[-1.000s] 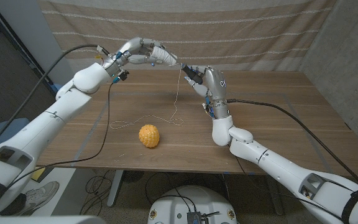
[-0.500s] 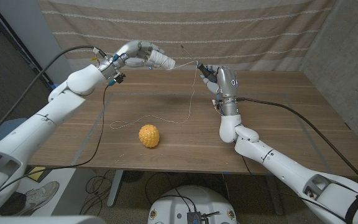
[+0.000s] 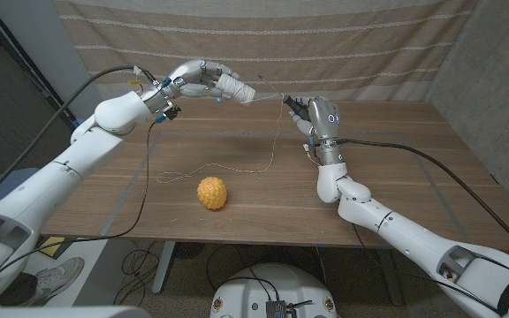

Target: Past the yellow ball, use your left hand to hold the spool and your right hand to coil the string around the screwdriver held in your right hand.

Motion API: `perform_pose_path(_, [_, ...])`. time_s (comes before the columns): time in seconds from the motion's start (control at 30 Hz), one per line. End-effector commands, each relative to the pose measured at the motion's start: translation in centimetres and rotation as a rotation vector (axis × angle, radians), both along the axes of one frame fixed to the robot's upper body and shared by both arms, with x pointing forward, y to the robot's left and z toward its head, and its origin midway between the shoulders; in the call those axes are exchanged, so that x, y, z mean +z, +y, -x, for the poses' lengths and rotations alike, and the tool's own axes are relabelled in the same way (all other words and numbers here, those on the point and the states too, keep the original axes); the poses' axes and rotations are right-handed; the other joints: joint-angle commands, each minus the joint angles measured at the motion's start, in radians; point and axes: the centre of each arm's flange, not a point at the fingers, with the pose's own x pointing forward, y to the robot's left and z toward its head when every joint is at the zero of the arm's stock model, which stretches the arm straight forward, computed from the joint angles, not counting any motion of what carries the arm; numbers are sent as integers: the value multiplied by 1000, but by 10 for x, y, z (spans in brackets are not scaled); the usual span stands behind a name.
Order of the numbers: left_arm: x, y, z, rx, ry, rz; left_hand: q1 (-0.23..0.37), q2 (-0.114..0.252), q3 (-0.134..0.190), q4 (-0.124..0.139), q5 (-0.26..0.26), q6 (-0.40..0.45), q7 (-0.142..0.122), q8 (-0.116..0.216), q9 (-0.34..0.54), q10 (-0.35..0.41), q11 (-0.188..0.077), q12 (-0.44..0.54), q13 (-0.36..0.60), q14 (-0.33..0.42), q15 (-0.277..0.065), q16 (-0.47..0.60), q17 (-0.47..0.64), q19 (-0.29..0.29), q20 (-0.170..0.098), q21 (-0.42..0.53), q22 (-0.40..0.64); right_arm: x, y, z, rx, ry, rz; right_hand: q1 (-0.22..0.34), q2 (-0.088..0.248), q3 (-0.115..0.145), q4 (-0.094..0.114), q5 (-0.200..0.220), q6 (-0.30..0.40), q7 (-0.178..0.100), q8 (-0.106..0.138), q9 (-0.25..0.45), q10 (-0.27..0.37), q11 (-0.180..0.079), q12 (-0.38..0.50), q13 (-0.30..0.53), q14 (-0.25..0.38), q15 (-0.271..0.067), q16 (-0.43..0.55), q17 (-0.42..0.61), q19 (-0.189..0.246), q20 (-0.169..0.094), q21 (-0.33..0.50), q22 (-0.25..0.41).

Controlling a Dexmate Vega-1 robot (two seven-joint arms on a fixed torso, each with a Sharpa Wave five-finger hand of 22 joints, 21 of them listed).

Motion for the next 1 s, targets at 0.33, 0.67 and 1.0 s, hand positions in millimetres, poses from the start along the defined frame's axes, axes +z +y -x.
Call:
perform_pose_path(0.33, [15, -32, 9, -185, 23, 43, 201, 190, 9, 9, 5, 161, 153, -5, 4, 127, -114, -4, 3, 63, -88, -3, 4, -8, -77, 9, 0, -15, 48, 10, 28, -59, 269, 144, 135, 40, -33, 7, 112, -84, 7, 5, 6, -1, -2, 5, 120, -138, -2, 3, -15, -136, 9, -1])
perform_pose_path(0.67, [25, -44, 10, -144, -8, 31, 202, 190, 8, 10, 5, 163, 153, -6, 4, 127, -115, -7, 6, 65, -88, -4, 3, -10, -76, 13, 0, -14, 76, 29, 139, -121, 342, 145, 136, 40, -32, 8, 113, -88, 7, 5, 8, -1, -3, 6, 122, -138, -1, 4, -19, -136, 13, -3])
perform_pose_path(1.0, [33, -42, -3, -19, -31, 48, 202, 190, 7, 10, 6, 164, 151, -8, 5, 129, -115, -11, 9, 65, -88, -5, 4, -11, -76, 16, 0, -21, 92, 53, 200, -221, 428, 145, 136, 38, -32, 9, 114, -89, 7, 5, 8, -2, -5, 9, 121, -138, -2, 5, -24, -137, 17, -4])
